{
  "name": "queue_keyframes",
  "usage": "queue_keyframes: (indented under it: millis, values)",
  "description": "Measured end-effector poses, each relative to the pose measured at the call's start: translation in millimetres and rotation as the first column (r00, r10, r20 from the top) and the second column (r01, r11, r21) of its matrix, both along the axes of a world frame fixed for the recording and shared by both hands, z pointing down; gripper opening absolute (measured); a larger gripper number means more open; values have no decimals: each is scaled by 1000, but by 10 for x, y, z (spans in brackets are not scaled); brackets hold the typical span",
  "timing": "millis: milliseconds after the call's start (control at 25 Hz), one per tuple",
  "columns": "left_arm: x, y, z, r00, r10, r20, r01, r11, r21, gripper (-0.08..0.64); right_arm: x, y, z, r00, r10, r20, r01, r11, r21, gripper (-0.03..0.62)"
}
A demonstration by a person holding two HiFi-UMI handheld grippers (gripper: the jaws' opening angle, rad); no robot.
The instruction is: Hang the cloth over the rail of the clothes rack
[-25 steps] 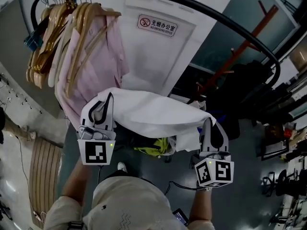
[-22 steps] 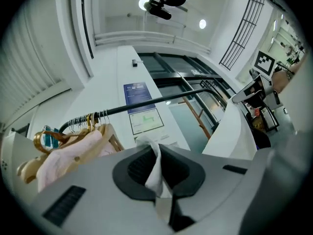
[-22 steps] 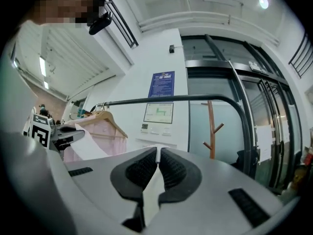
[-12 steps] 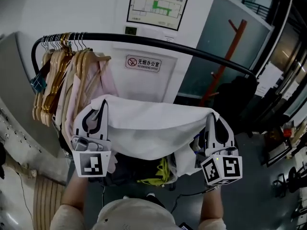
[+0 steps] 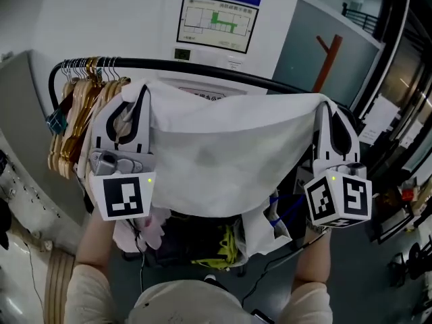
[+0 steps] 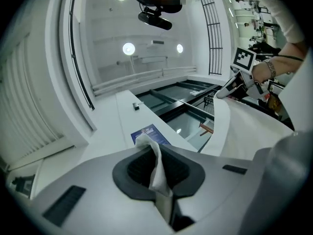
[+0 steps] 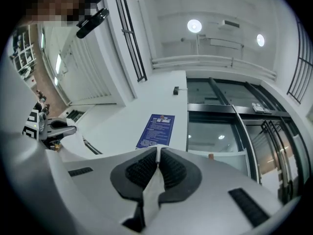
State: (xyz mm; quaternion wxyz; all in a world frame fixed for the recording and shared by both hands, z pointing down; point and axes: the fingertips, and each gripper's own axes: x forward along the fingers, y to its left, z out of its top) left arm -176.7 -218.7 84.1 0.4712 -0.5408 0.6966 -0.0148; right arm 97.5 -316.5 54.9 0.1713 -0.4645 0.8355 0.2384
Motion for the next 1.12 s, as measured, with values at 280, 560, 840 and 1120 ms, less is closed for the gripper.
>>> queue_keyframes:
  millis: [280, 560, 840, 1120]
  values:
    - [5, -308, -661, 1000, -21, 2, 21, 998, 65, 21, 76, -328, -749, 1000, 25, -17, -24, 997, 79, 25]
    - [46, -554, -1134, 997, -44, 65, 35, 991, 126, 21, 45, -577, -1130, 999, 25, -38, -20, 991, 130, 25]
    - [-93, -788, -1391, 992, -112, 61, 104, 987, 121, 21, -72, -836, -1311, 999, 25, -46, -17, 987, 161, 25]
    - [-329, -1189, -1529, 987, -157, 29, 156, 987, 37, 21, -279, -1173, -1505, 995, 40, -93, -24, 985, 171, 25]
